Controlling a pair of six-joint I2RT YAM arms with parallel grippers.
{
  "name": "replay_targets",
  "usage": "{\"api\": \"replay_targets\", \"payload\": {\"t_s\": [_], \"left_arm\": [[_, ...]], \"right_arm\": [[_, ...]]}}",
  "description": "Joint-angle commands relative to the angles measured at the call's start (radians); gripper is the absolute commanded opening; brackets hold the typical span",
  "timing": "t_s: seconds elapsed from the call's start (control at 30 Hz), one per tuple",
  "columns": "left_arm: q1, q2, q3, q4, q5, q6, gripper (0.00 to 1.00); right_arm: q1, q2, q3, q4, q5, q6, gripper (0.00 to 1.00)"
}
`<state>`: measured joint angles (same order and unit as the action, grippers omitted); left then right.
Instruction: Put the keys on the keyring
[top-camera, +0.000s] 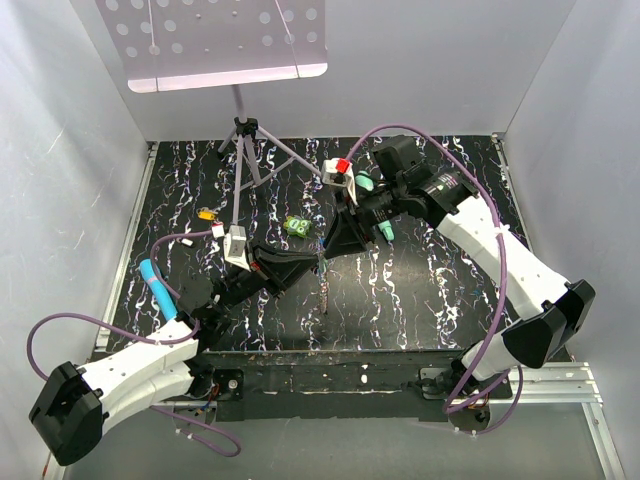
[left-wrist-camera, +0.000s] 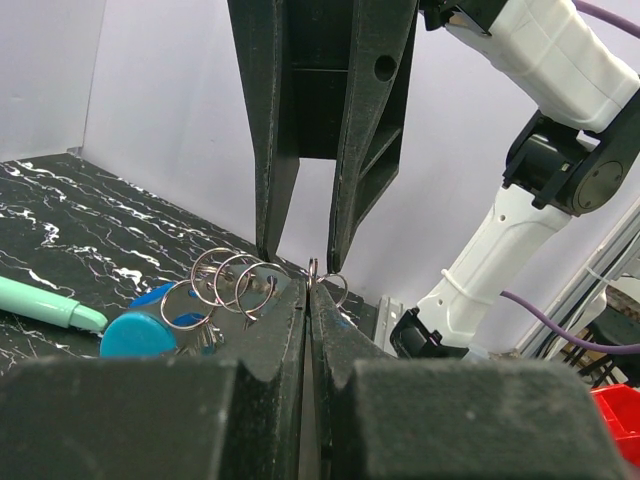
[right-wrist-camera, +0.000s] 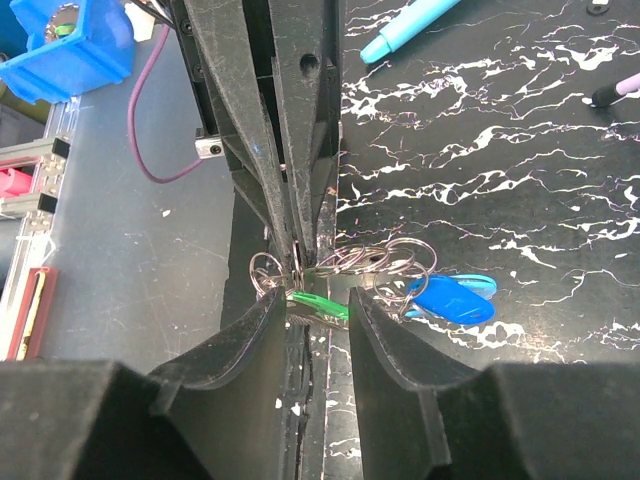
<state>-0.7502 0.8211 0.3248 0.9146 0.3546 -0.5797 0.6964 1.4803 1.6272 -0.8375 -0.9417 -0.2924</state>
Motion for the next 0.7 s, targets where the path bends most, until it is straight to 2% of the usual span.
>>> {"api": "replay_targets", "payload": {"t_s": [0.0,0.4,0.67], "left_arm": [[-0.009,-0.007,0.043,0.052,-0.022,0.004,0.00],[-0.018,0.004,0.043,0.063,-0.029,0.007,0.00],[-0.023,0.000,0.042,0.061,-0.039,0.009,0.00]], "right_arm": [[0.012,-0.008,0.045,0.011,-0.023,-0.008,0.40],[0.035,-0.002,0.040,0.015,-0.022,-0.004,0.33],[0.038,0.003,0.033,0.025,-0.003,0.009,0.20]]}}
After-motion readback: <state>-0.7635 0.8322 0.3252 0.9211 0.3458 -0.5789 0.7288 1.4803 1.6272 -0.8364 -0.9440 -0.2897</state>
